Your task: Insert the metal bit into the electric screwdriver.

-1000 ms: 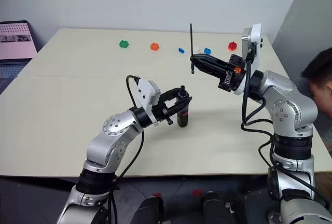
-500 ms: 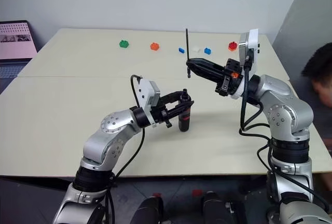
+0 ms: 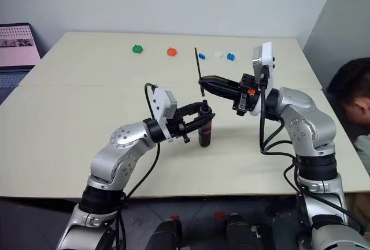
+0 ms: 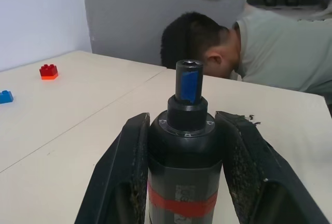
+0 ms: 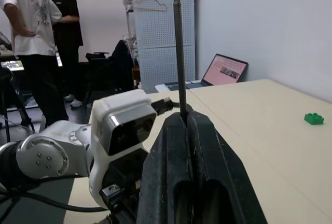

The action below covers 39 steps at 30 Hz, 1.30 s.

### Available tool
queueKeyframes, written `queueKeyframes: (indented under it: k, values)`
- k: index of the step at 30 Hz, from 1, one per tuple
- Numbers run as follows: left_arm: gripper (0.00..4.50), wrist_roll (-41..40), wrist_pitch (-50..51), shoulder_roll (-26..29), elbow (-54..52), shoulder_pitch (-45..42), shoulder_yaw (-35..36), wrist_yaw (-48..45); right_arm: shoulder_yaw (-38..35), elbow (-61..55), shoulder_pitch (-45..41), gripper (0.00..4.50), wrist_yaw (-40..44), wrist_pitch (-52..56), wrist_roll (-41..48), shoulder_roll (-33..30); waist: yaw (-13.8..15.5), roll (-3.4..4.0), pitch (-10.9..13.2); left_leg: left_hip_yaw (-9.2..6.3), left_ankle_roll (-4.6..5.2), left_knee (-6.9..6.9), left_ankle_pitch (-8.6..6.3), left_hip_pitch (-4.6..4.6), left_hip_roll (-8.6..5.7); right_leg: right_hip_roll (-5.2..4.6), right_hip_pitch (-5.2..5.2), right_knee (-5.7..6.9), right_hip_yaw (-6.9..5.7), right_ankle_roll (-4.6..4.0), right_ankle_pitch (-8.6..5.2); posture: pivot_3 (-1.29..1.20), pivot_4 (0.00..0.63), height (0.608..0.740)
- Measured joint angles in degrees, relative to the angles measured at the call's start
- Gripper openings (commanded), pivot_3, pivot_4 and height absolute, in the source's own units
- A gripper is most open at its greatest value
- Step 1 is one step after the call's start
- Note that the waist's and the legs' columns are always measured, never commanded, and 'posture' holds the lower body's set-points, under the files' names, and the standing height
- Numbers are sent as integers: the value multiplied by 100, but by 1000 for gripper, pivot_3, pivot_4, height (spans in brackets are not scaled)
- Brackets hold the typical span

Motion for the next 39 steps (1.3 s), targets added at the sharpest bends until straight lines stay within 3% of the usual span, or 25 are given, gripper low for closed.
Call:
queueKeyframes:
  k: [39]
  values:
    - [1619, -50, 73, 150, -126, 40, 0, -33, 166, 282, 144, 0, 264, -425, -231, 41, -3, 0, 0, 0, 0, -1, 0, 0, 0, 0, -1, -2, 0, -1, -1, 0, 150, 740]
